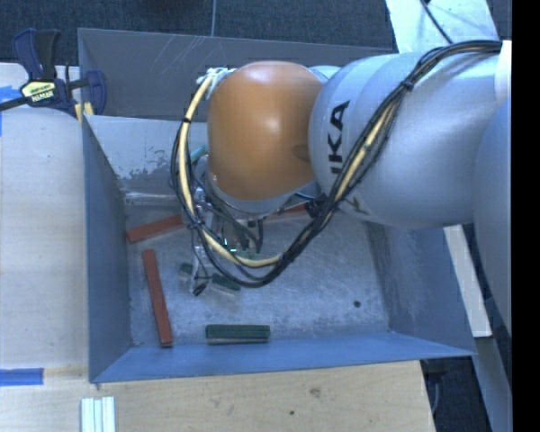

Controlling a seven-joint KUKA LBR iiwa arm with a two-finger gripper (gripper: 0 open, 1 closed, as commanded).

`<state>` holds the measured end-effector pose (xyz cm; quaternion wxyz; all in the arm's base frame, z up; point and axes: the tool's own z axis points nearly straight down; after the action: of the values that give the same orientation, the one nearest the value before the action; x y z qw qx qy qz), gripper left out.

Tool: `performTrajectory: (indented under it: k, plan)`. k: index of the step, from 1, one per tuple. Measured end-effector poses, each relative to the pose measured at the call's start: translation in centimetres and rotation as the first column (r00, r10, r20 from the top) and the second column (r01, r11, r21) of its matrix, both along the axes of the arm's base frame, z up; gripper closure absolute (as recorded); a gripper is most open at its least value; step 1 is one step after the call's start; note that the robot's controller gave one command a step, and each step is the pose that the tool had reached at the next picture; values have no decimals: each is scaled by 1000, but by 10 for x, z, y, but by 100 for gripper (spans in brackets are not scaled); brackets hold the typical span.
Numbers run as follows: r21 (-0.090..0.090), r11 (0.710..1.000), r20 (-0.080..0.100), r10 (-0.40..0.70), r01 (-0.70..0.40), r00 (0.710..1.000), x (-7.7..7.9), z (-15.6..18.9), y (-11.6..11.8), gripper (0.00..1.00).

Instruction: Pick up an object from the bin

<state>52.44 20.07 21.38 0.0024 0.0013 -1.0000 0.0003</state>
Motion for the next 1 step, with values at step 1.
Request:
performTrajectory:
  k: [1]
  plan:
    - [-2, 988, 1, -153, 153, 988, 8, -148, -37, 0]
